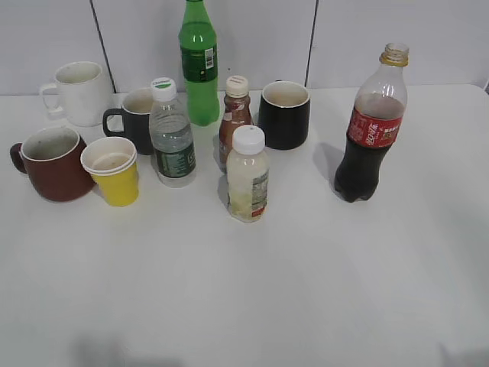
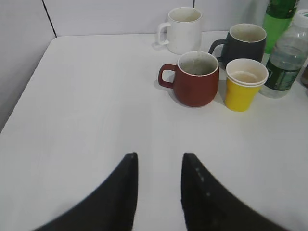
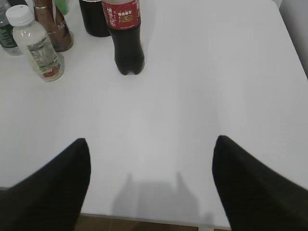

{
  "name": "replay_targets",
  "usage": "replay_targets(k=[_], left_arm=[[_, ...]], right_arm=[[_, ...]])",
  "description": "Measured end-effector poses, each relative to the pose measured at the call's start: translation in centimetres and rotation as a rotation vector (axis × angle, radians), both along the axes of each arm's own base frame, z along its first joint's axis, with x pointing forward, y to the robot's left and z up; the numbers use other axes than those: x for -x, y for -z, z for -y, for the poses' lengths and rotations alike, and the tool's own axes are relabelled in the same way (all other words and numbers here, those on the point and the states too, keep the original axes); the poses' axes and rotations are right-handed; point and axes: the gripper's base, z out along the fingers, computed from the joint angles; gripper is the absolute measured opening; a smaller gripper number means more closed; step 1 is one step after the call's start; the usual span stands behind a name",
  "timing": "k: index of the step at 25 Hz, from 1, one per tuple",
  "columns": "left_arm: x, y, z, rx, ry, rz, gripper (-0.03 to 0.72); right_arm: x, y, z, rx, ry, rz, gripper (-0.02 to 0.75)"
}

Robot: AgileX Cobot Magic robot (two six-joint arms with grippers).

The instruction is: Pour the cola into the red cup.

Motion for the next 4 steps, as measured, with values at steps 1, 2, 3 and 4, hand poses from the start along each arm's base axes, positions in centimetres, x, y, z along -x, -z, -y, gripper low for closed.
replay_targets(k=[1, 2, 3, 4], left_arm=[[0.00, 0.00, 0.00, 0.000, 0.000, 0.000, 0.237], [0.00, 0.00, 0.00, 0.000, 0.000, 0.000, 0.237], [0.00, 0.00, 0.00, 0.000, 0.000, 0.000, 0.237], [0.00, 0.00, 0.00, 0.000, 0.000, 0.000, 0.237]], right_arm=[[0.00, 0.00, 0.00, 0.000, 0.000, 0.000, 0.592], [0.00, 0.00, 0.00, 0.000, 0.000, 0.000, 0.592], [0.00, 0.00, 0.00, 0.000, 0.000, 0.000, 0.592], [0.00, 0.00, 0.00, 0.000, 0.000, 0.000, 0.592]])
